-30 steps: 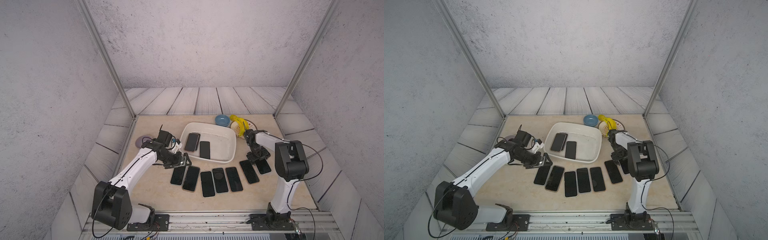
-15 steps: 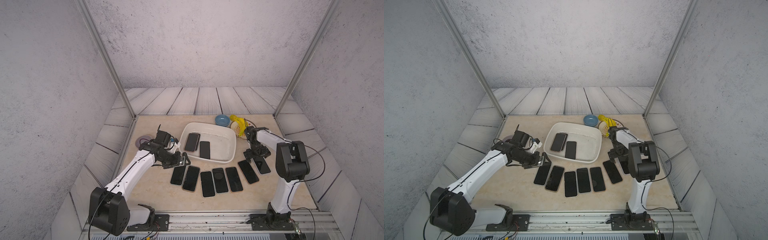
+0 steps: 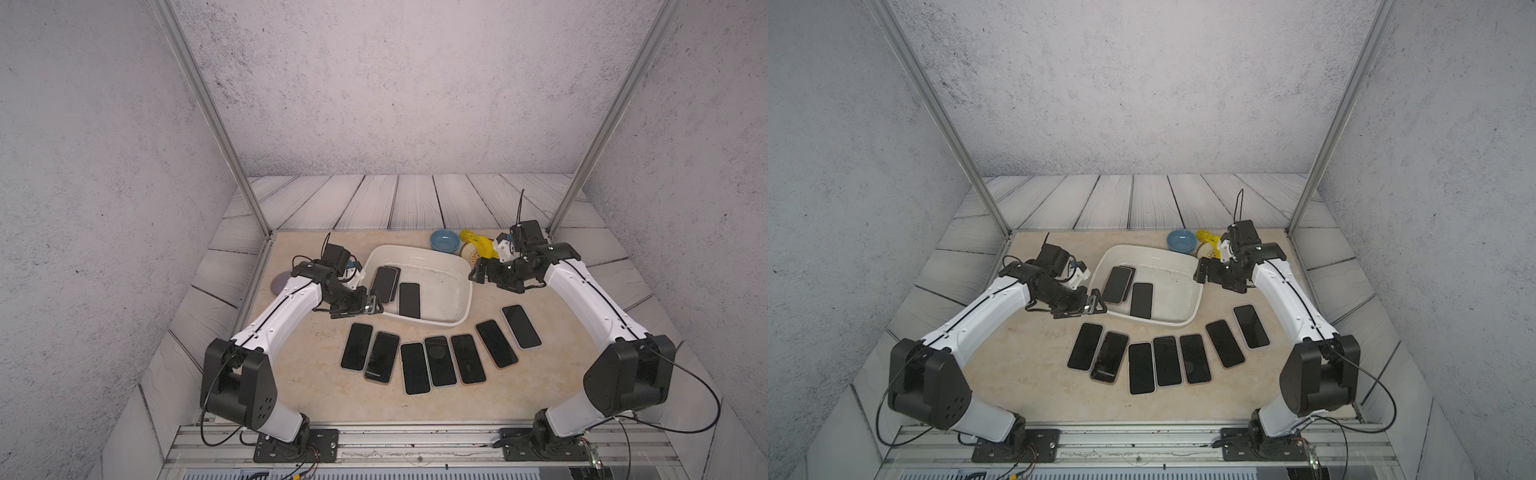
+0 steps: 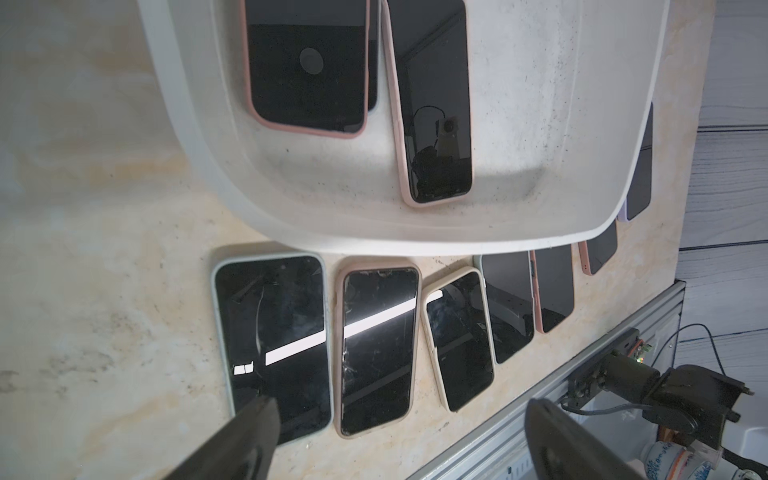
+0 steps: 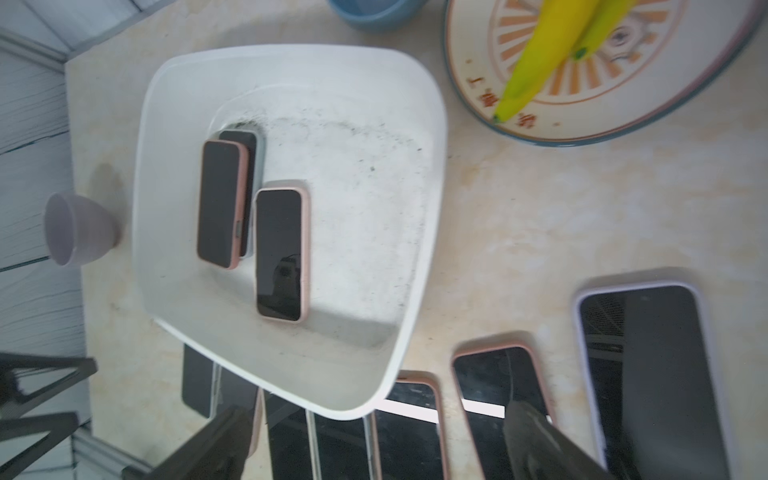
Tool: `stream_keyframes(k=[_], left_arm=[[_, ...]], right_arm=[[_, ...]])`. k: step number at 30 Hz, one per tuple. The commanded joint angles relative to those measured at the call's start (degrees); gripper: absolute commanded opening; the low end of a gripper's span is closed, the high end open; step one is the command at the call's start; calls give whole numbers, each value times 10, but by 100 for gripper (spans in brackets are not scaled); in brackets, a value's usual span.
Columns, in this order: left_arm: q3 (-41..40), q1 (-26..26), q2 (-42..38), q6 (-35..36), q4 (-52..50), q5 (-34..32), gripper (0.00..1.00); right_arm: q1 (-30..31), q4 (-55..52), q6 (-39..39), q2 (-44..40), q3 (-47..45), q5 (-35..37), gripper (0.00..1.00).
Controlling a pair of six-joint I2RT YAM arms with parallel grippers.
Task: Take the phone out of the storage box
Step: Place the phone at the center of the board, then pick up the phone from the storage box.
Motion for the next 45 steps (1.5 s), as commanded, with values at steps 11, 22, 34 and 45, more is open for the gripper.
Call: stream_keyframes(k=[11, 22, 34, 45], left_arm=[[-51, 8, -90, -32, -21, -33, 99], [-158, 9, -222, -70, -28, -27, 99], [-162, 10, -227, -61, -51, -21, 98], [-166, 9, -240, -67, -61, -20, 98]], right_arm=[[187, -88, 25, 319, 306, 80, 100], [228, -78, 38, 443, 381, 146, 100], [241, -68, 47, 503, 424, 148, 100], [244, -95, 41, 533, 414, 187, 100]])
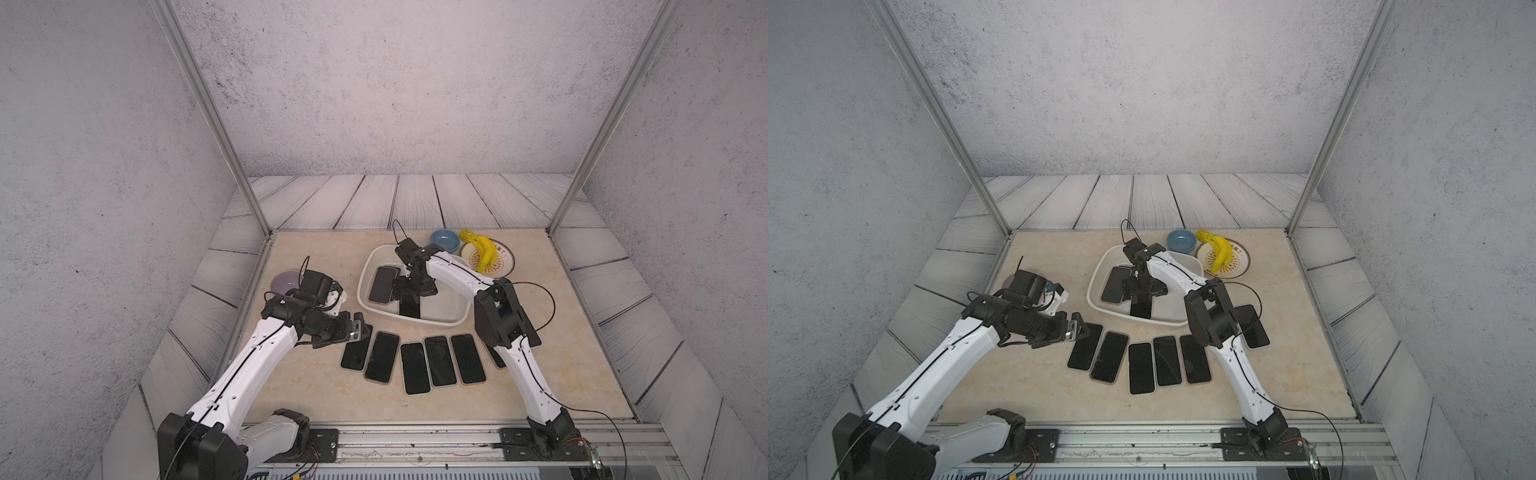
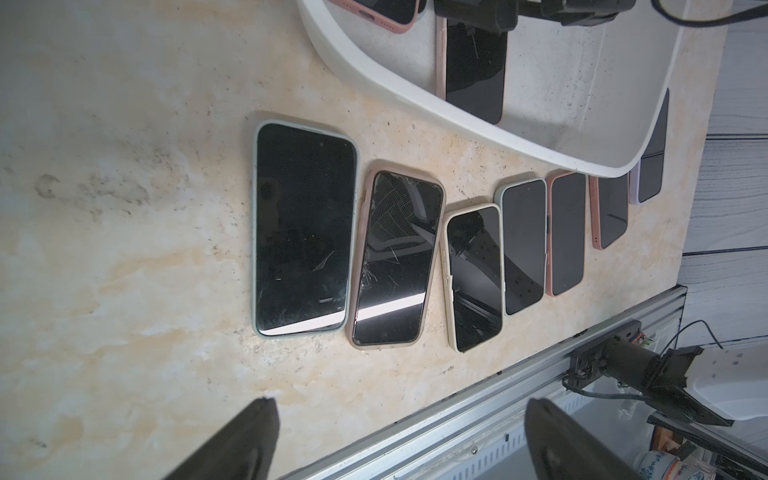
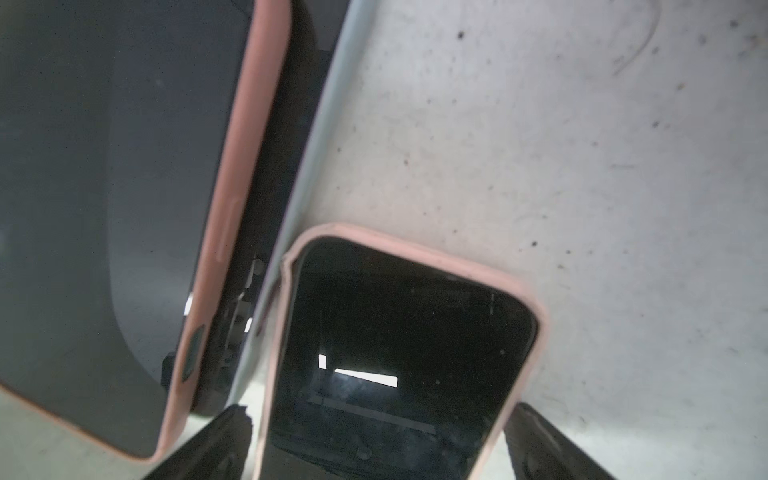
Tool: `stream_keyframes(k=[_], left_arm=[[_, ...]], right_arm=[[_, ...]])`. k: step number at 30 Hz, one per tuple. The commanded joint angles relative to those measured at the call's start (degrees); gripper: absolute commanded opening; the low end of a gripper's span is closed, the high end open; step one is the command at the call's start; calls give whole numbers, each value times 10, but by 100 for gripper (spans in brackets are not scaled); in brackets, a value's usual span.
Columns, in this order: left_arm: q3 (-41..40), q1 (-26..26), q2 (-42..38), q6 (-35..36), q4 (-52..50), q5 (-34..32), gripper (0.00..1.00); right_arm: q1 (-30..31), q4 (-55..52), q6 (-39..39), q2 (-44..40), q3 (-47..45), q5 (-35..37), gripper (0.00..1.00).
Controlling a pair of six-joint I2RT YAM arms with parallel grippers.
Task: Take the phone out of the storage box
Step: Pick up the phone from the storage box.
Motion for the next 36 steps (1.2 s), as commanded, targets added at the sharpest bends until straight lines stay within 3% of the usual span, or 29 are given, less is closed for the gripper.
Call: stream_keyframes(k=[1, 9, 18, 27, 36], left_arm=[[-7, 4, -13, -4, -14, 3, 99], [-2, 3, -14, -13, -12, 4, 98], [-6, 3, -14, -27, 4, 11, 98], [3, 3, 10, -35, 21, 25, 99], [-5, 3, 5, -35, 21, 26, 98]], right_arm=[[3, -28, 1, 31, -8, 22, 100], [-5, -27, -7, 21, -59, 44, 99], [-81, 31, -37, -59, -203, 25, 93], [-81, 51, -71, -47, -198, -80, 96], [-54, 45, -52, -28, -203, -78, 99]])
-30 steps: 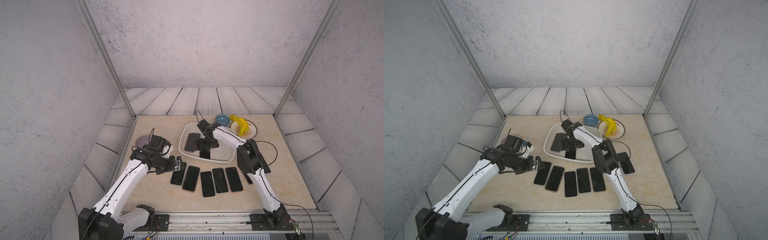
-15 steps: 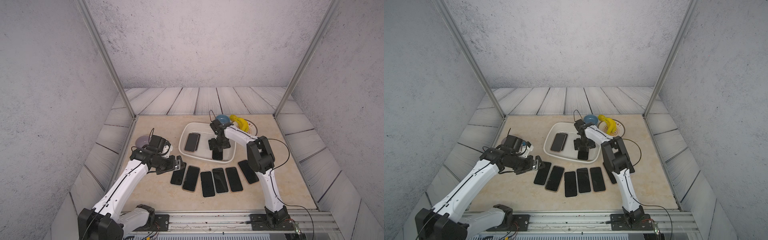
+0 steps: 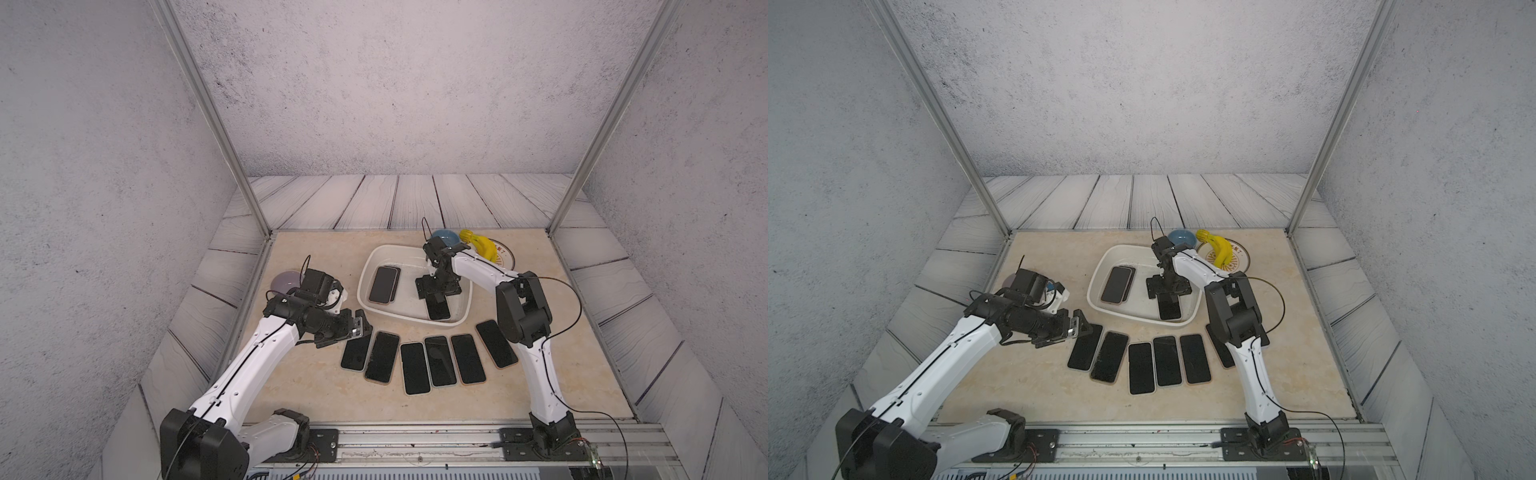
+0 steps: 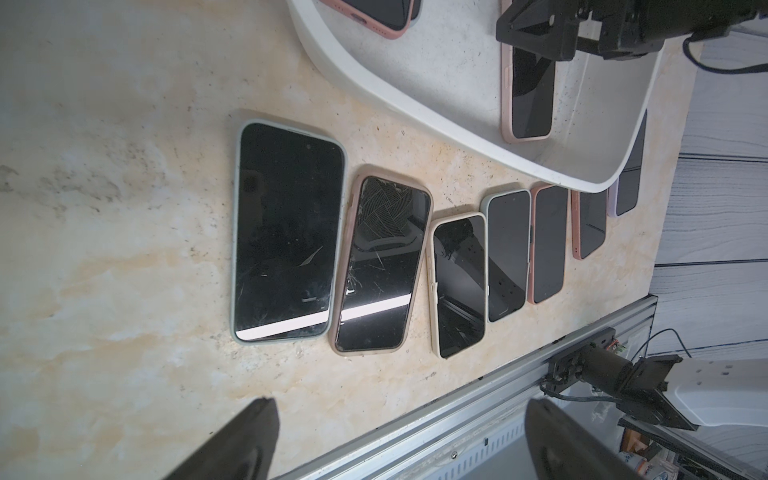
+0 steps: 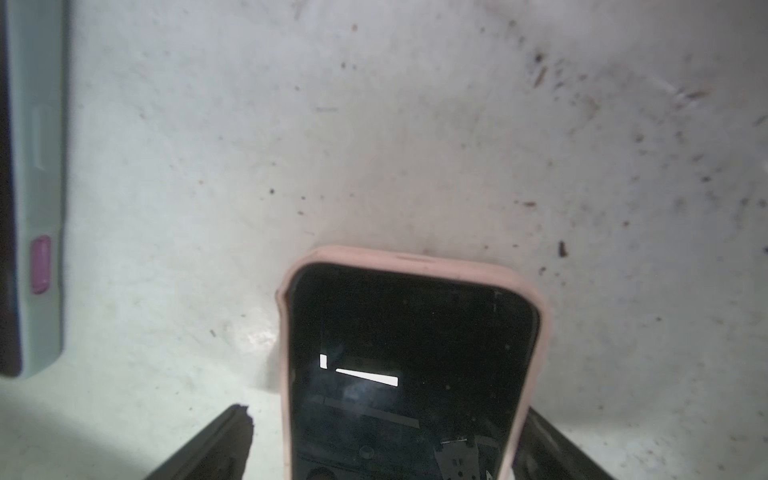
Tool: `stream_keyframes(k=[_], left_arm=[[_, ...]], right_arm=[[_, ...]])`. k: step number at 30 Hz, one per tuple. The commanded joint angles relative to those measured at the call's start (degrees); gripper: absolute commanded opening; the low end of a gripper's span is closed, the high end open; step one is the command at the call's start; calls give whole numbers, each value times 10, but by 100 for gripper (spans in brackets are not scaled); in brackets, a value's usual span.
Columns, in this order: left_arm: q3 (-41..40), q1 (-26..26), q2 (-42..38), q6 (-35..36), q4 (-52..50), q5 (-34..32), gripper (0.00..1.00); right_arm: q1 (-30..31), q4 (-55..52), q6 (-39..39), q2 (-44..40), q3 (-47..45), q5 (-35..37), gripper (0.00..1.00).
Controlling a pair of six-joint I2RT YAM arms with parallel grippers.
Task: Take the phone out of the storage box
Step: Pick up the phone from the storage box.
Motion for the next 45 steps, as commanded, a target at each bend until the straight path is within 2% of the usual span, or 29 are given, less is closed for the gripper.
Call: stream_keyframes(k=[1, 14, 23, 33, 38, 41, 45], left_arm=[[-6, 3, -6, -3, 3, 7, 98], [-22, 3, -31, -19, 15, 9, 98], [-32, 3, -47, -33, 20, 10, 99], [-33, 3, -62, -36, 2, 1, 98], [-36, 3, -69, -33, -8, -2, 98], [-41, 3, -72, -34, -6, -2, 99], [-42, 3, -70, -33, -1, 1, 99]], right_arm=[[26, -25, 13, 66, -32, -57, 99], [39, -120, 9, 51, -45, 48, 95], [39, -111, -22, 55, -61, 31, 92], [40, -155, -82, 117, 56, 44, 91], [40, -161, -91, 132, 70, 49, 91], [41, -159, -89, 133, 70, 50, 87], [40, -165, -90, 132, 77, 50, 70]])
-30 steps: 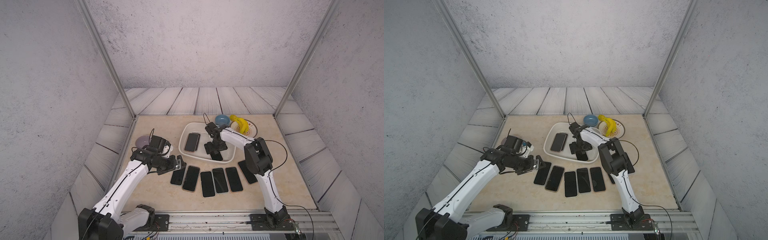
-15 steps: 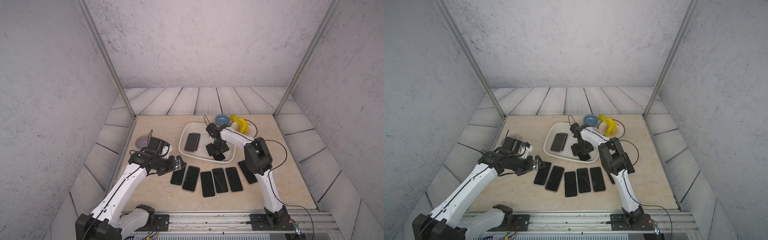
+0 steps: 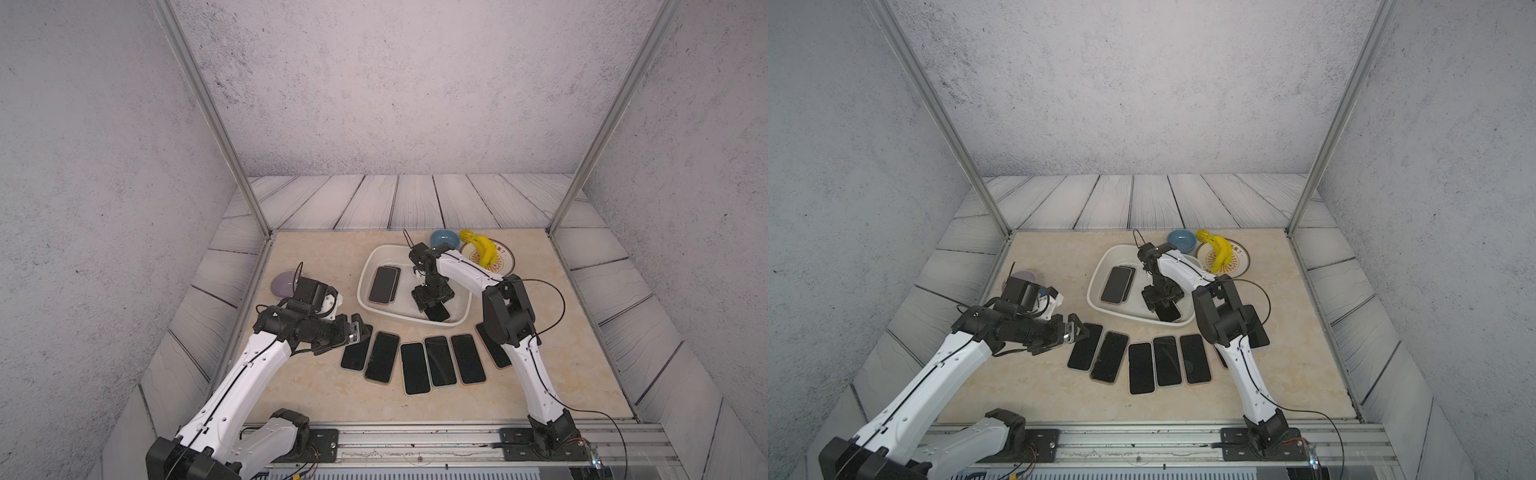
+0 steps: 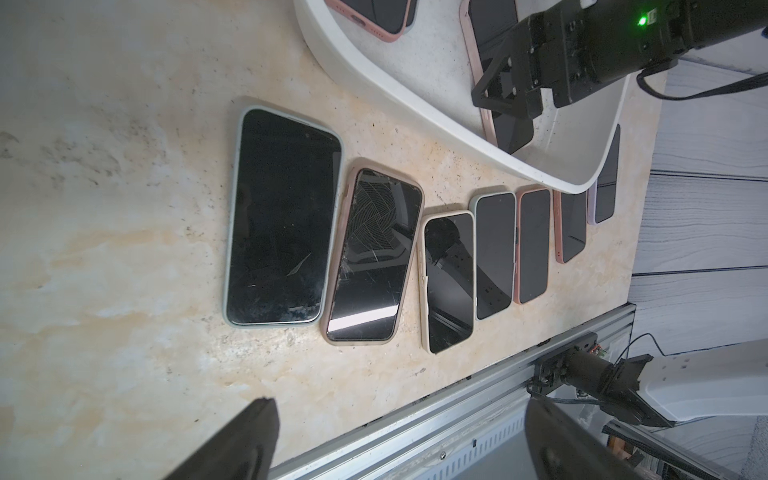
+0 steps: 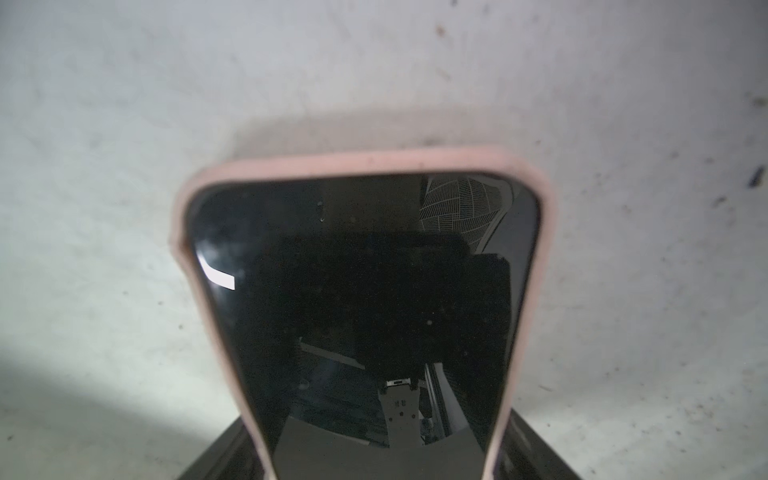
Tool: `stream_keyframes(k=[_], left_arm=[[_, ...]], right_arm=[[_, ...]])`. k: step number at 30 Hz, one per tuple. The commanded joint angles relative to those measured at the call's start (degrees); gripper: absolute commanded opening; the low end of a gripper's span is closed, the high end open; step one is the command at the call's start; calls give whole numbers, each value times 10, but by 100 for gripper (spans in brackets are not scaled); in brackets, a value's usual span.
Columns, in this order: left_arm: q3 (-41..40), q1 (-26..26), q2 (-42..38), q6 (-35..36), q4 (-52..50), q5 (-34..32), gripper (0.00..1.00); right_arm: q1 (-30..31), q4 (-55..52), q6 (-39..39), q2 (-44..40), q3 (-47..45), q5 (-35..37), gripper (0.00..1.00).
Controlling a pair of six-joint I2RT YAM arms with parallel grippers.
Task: Take the phone out of the storage box
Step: Pick up the phone from the storage box, then move the phone to the center of the board, then place the phone at the center of the board.
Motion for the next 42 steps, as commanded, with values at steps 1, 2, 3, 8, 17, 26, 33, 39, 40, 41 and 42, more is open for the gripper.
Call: stream_keyframes(k=[1, 2, 3, 8, 17, 26, 33, 39, 40, 41, 42], left_arm=[[-6, 3, -3, 1, -4, -3, 99], [-5, 3, -3, 1, -3, -4, 99], [-6, 3, -2, 1, -2, -3, 99], [-5, 3, 3, -2, 10, 2, 99], [-4, 3, 7, -8, 27, 13, 99], [1, 3, 15, -8, 45, 23, 98], [17, 3, 48, -8, 75, 41, 99], [29, 3, 84, -9, 110, 67, 99], [30, 3, 89, -9, 115, 72, 99], [31, 4, 93, -8, 118, 74, 99], [32, 4, 97, -7, 120, 76, 98]], right_arm=[[0, -2, -6, 67, -29, 5, 69], [0, -2, -6, 61, -27, 8, 68], [0, -1, -7, 53, -26, 11, 67], [-1, 26, -13, -26, -21, 9, 63], [-14, 37, -11, -103, 29, -34, 58], [-52, 20, -4, -201, -24, -46, 58], [-160, 43, 2, -372, -220, -17, 58], [-285, 60, -18, -445, -336, 68, 57], [-303, 63, -18, -446, -346, 85, 57], [-316, 66, -17, -446, -354, 98, 57], [-330, 68, -18, -443, -360, 114, 57]])
